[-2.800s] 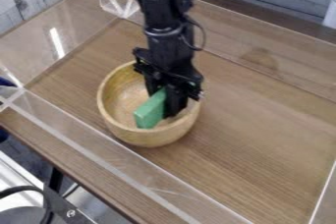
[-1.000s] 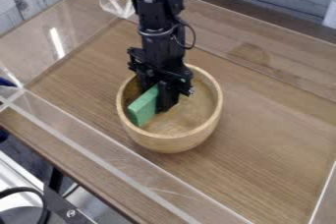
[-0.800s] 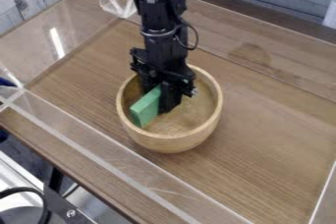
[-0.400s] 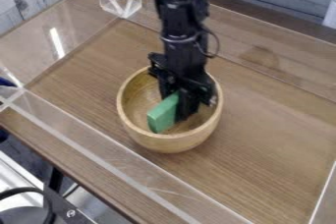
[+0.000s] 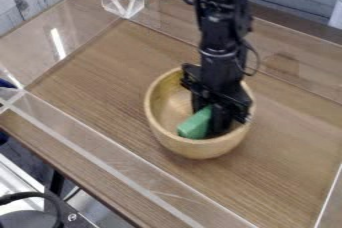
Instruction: Remove the green block from inside the brown bowl and put it on the table
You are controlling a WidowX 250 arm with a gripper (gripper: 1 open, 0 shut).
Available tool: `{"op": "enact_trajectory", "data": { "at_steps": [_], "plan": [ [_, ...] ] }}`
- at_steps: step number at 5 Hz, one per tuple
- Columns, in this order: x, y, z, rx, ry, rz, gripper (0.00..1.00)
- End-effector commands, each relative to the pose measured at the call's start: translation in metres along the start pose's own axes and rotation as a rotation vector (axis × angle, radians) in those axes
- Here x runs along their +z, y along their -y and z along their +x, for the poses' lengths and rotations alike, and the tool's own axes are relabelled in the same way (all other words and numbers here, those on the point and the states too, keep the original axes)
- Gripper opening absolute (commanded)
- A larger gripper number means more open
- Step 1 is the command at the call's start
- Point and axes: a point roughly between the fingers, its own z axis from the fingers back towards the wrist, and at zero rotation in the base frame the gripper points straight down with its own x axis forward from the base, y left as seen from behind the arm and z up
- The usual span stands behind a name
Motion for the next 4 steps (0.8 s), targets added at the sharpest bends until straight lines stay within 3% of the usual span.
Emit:
{"op": "enact_trajectory", "data": {
  "at_steps": [1,3,4],
  "plan": [
    [0.009,-0.019,0.001,0.028,0.036,0.005,0.0],
    [0.011,-0.025,-0.001,0.042,0.03,0.008,0.0],
    [0.026,-0.026,-0.003,0.048,0.056,0.018,0.0]
  ]
}}
